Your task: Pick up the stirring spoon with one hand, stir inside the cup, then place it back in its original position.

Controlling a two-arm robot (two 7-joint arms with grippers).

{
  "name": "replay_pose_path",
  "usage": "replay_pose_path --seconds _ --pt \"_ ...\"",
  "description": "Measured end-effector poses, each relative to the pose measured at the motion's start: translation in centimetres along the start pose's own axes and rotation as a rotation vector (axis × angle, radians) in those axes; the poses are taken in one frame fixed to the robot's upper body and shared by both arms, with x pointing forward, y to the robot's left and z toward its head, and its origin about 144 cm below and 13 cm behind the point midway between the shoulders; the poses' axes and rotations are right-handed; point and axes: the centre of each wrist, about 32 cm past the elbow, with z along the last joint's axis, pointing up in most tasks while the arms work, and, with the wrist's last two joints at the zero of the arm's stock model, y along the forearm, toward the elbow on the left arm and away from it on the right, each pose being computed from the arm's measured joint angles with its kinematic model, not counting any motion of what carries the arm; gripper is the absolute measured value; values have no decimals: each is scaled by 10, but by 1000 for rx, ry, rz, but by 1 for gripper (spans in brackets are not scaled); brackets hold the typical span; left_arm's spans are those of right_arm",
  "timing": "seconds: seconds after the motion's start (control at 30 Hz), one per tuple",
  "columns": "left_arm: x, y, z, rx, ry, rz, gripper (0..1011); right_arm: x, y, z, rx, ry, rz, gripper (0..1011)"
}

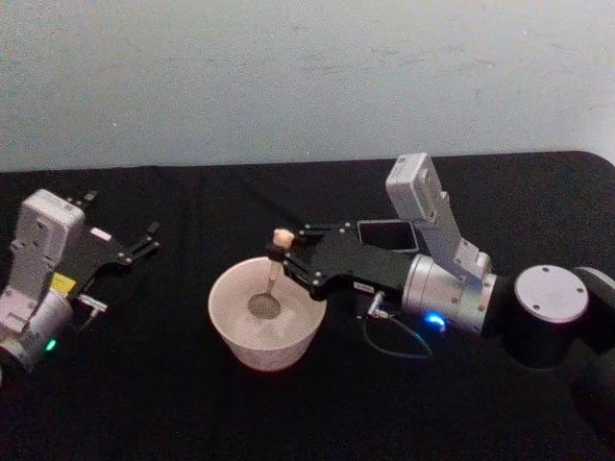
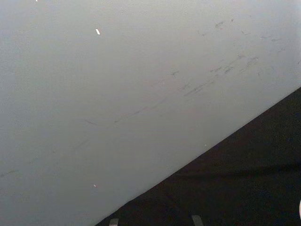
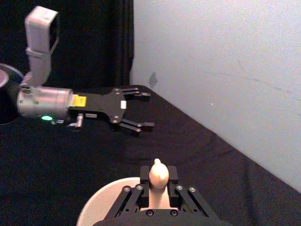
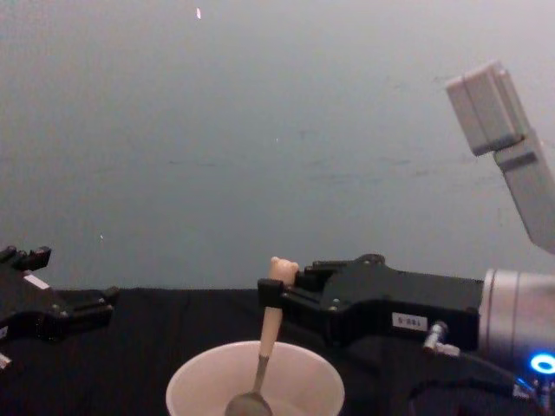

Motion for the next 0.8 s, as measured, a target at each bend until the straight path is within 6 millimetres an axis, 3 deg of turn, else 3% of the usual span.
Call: replay_pose_path --seconds 0.43,0.8 --pt "0 0 0 0 0 0 1001 -11 -9 6 28 8 62 218" --pt "0 0 0 0 0 0 1001 -13 2 5 25 10 75 218"
